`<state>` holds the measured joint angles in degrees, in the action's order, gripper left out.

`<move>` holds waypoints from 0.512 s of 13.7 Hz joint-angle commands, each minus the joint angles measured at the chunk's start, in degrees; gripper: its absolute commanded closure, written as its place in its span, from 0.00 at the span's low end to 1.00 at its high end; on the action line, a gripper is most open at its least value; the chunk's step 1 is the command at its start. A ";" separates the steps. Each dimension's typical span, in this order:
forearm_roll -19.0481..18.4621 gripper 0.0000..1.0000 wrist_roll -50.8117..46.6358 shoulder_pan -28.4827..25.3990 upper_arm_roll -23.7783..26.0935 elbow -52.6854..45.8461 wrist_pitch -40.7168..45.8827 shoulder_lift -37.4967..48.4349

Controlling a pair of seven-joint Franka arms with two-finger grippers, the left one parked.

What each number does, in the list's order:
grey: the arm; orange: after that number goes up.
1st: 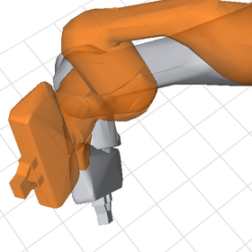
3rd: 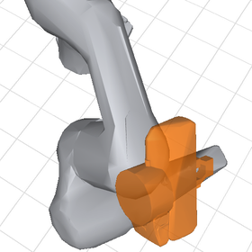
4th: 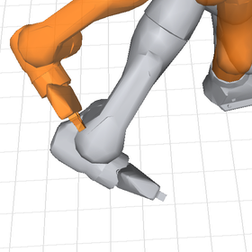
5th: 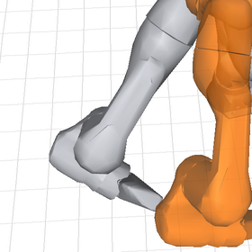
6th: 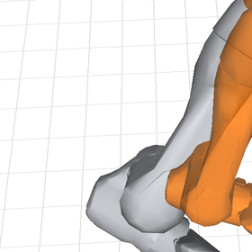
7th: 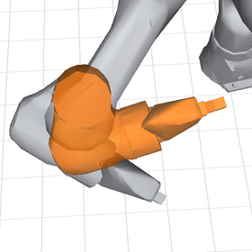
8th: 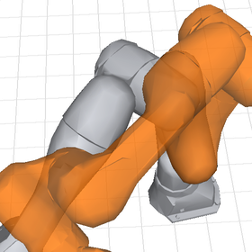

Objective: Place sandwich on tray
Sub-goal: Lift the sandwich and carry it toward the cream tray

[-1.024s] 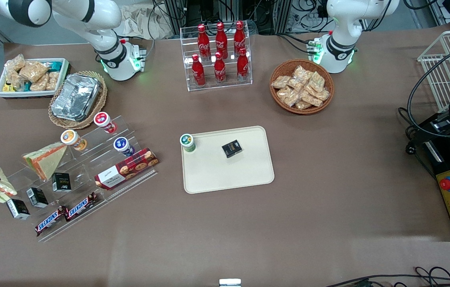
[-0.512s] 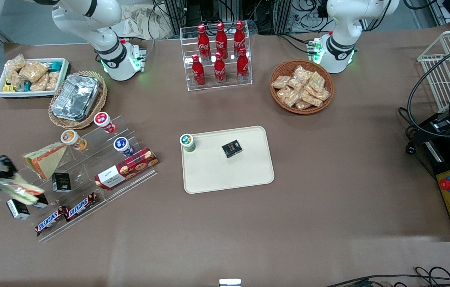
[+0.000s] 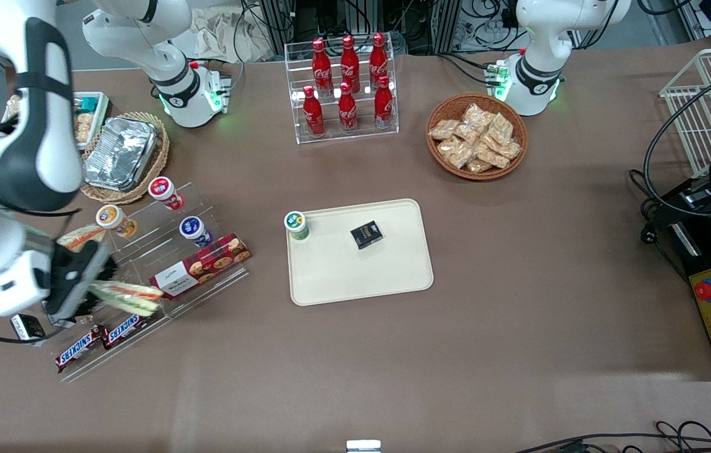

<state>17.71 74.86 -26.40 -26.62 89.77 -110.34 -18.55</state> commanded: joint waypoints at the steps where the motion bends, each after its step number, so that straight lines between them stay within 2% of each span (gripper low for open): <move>1: 2.15 1.00 0.12 -5.57 0.25 -0.03 -4.08 -2.09; 3: 1.98 1.00 -0.59 -10.32 0.69 -0.03 -6.36 -3.85; 7: 2.07 1.00 -0.42 -16.22 1.05 -0.03 -14.18 -9.73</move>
<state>18.41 73.72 -40.83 -25.11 90.21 -121.11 -25.25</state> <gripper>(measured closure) 0.780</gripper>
